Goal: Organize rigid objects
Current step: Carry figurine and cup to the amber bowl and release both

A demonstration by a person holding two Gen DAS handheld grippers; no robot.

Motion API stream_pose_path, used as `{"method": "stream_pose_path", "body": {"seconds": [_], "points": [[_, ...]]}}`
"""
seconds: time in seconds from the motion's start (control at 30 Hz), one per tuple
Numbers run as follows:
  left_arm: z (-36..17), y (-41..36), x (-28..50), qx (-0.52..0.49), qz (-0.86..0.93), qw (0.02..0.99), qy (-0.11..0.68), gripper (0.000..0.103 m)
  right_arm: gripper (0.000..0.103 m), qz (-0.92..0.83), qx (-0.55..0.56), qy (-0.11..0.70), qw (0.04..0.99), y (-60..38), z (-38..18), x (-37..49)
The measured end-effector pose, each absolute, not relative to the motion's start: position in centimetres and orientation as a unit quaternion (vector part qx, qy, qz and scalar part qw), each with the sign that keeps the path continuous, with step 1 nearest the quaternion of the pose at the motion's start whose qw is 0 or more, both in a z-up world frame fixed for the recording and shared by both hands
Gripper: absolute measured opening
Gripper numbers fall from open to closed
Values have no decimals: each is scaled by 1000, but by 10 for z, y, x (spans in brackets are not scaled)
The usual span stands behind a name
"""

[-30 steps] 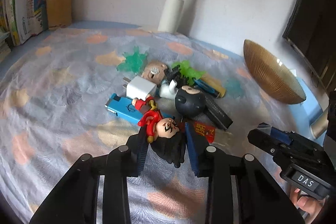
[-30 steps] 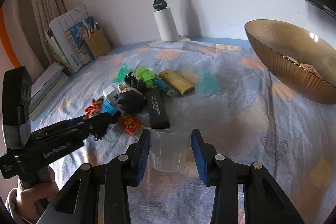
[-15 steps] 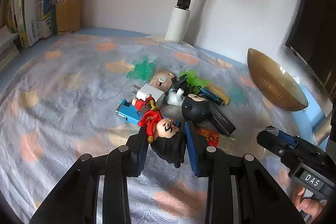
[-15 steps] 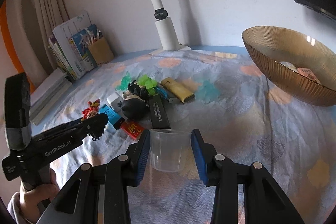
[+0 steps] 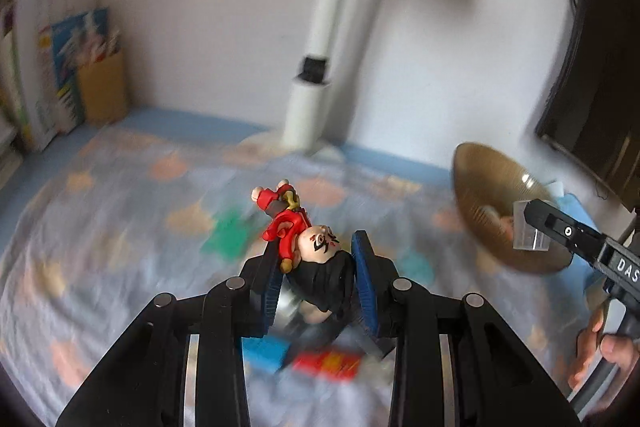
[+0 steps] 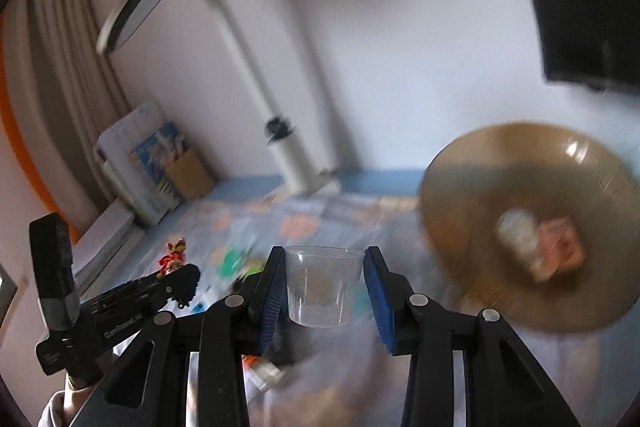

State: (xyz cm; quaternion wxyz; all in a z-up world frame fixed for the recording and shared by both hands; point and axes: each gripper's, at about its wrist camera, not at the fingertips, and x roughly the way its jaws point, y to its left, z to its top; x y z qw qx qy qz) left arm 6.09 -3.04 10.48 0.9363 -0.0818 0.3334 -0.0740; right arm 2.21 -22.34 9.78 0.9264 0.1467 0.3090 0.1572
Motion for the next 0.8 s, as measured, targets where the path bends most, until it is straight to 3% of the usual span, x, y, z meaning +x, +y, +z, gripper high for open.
{"method": "stream_pose_path", "body": {"seconds": [0.5,0.8], "points": [[111,-196,140,-50,-238,908,340,30,39,48,203,330,921,-368,91,86],[94,-243,140,-18,-279,890,359,31,39,18,210,341,916,-399,80,89]]}}
